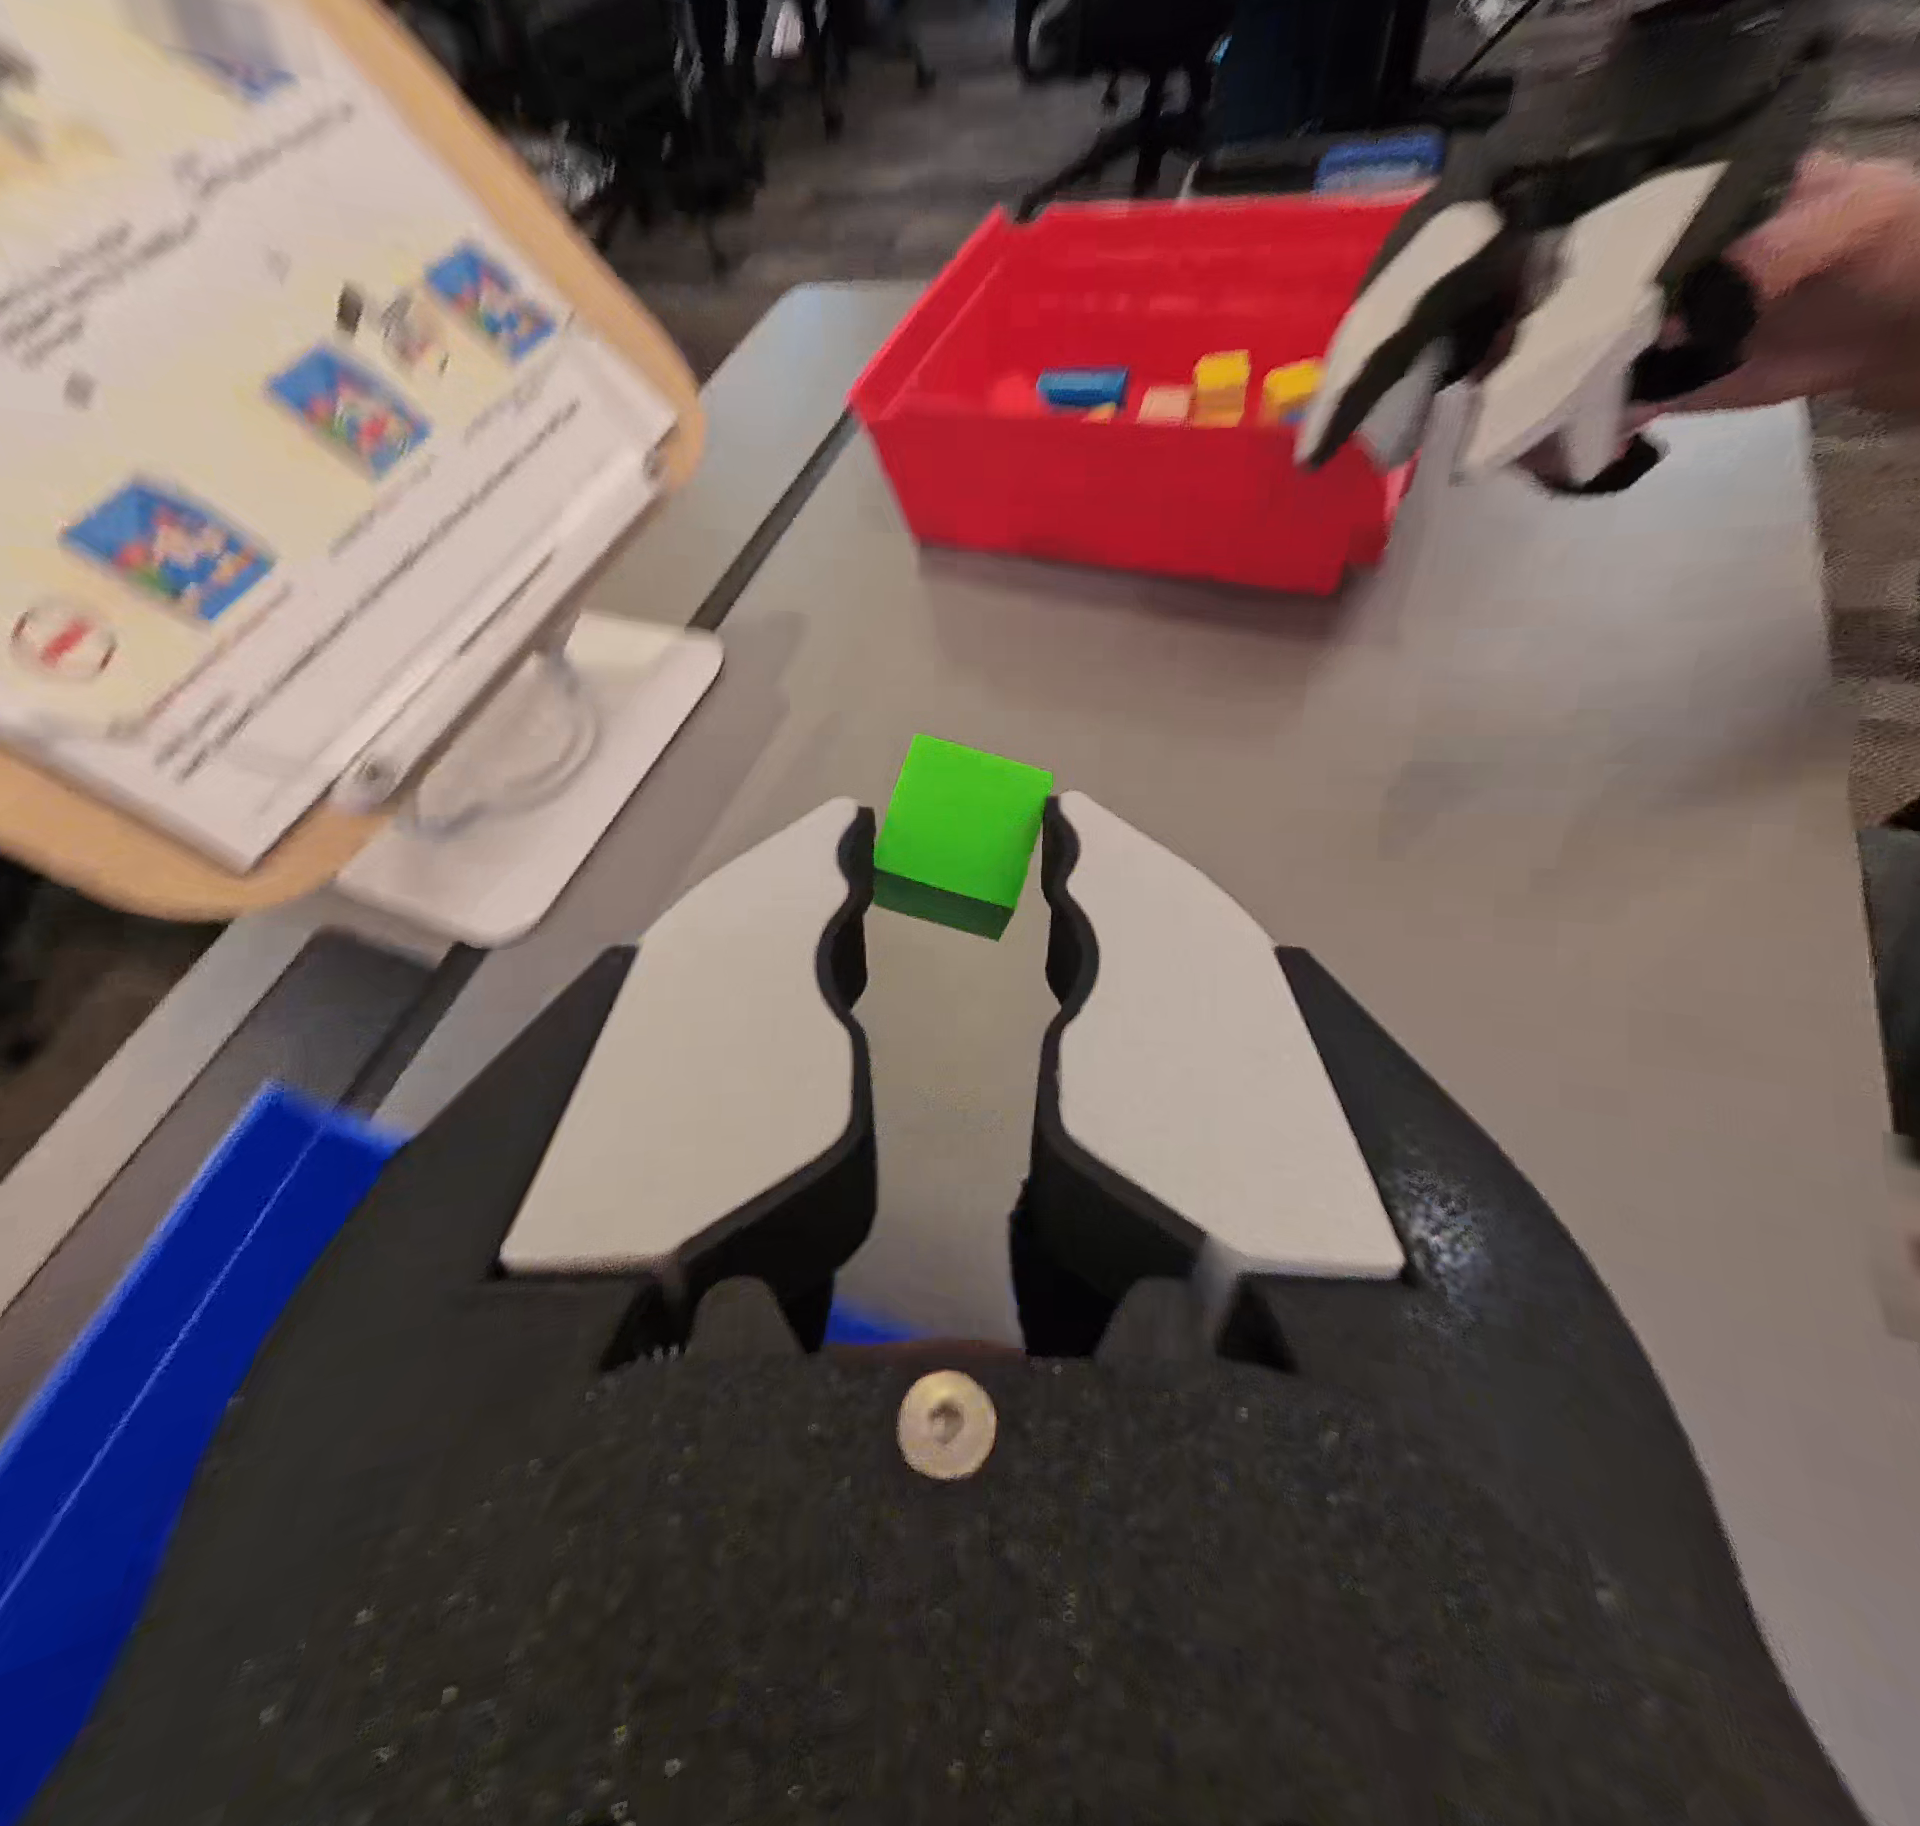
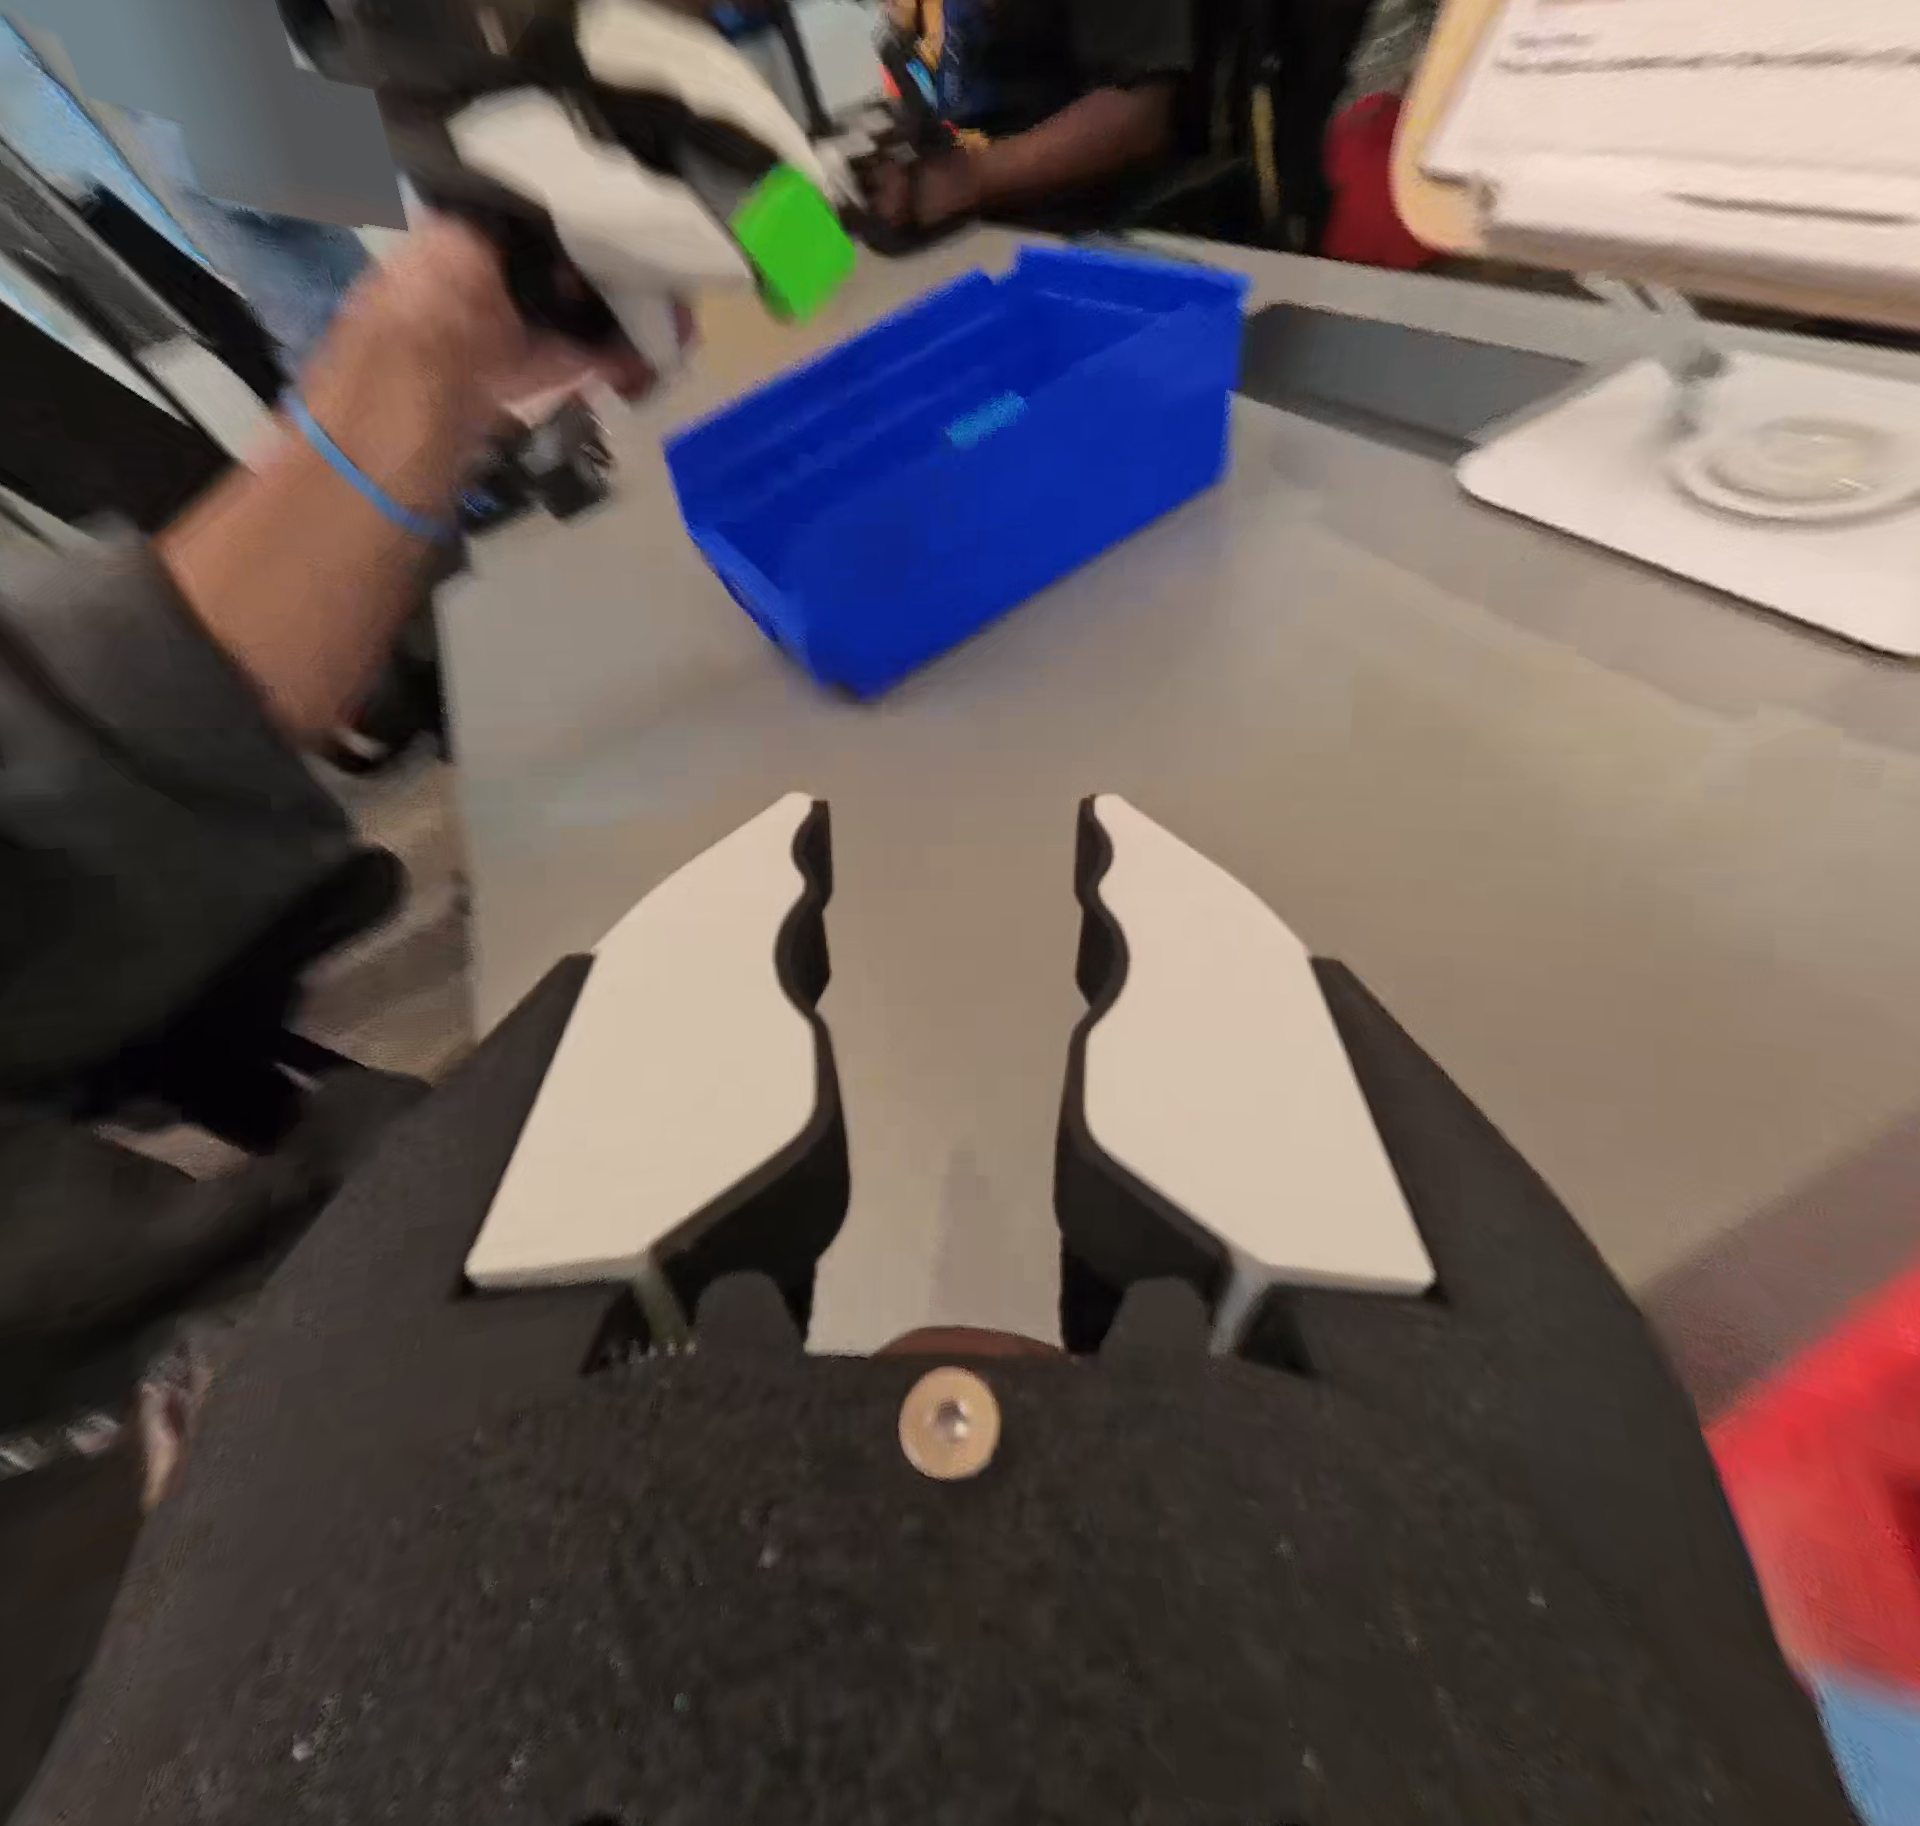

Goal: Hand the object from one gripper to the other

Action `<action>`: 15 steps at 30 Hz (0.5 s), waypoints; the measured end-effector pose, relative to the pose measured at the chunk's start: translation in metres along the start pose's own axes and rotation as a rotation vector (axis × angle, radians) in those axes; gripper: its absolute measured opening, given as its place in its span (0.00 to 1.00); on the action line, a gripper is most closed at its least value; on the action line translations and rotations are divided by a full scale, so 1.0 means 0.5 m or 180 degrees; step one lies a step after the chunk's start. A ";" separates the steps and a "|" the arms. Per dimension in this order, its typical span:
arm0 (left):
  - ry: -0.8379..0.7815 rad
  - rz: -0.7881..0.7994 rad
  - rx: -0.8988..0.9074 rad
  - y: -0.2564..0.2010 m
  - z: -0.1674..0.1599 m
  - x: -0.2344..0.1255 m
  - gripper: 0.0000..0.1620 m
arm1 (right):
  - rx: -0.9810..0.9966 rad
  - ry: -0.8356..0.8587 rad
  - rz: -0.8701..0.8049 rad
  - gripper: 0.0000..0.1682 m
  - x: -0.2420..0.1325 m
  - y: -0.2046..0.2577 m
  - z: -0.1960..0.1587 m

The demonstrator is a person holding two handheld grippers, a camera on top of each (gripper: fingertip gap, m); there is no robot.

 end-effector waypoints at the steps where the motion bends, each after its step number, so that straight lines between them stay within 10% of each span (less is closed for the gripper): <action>1: -0.0109 -0.0042 0.0047 -0.017 0.019 0.023 0.19 | 0.0114 -0.0109 0.0135 0.27 0.020 0.006 0.033; 15: -0.0170 0.0083 0.0836 -0.126 0.043 0.164 0.19 | 0.1543 -0.0267 0.1119 0.37 0.143 0.019 0.092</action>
Point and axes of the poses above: each gripper's, where its closed fingertips meet, x out along the fingers, z out of its top, y = z × x across the jaws, the point moved 1 cm from there along -x, back along the fingers, and after that the axes turned 4 degrees about -y, right-handed, at the moved point
